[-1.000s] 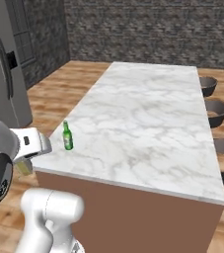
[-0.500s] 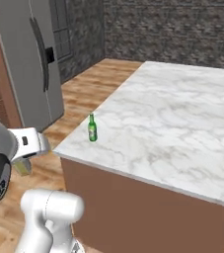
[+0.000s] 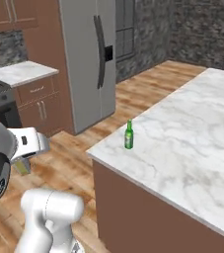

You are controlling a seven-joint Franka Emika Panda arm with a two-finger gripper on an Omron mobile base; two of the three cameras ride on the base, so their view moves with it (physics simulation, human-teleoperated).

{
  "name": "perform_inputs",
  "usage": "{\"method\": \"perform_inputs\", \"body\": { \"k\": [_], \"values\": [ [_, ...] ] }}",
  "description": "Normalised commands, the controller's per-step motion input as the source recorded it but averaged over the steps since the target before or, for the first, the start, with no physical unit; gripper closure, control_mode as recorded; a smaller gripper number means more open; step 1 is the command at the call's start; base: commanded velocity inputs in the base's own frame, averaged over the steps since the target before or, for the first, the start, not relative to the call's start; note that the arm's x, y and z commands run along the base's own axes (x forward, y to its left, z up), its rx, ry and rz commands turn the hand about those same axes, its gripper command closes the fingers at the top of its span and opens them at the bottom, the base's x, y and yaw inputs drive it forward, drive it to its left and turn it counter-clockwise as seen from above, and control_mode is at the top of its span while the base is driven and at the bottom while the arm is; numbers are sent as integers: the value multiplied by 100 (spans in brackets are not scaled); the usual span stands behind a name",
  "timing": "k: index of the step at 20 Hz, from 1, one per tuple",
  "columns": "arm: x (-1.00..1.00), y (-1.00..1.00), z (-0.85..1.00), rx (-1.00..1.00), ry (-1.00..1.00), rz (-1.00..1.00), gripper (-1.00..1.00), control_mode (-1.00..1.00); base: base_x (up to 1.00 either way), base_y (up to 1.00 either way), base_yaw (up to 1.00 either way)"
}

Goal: Pick the boxed drink, beer from the counter and place them in the open cabinet.

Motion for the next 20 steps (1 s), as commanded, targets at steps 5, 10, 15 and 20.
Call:
{"method": "perform_inputs", "body": {
  "k": [5,10,15,20],
  "values": [
    [0,0,0,0,0,0,100,100,0,0,53],
    [0,0,0,0,0,0,100,100,0,0,54],
    [0,0,0,0,0,0,100,100,0,0,57],
    [0,0,0,0,0,0,100,100,0,0,59]
  ]
}}
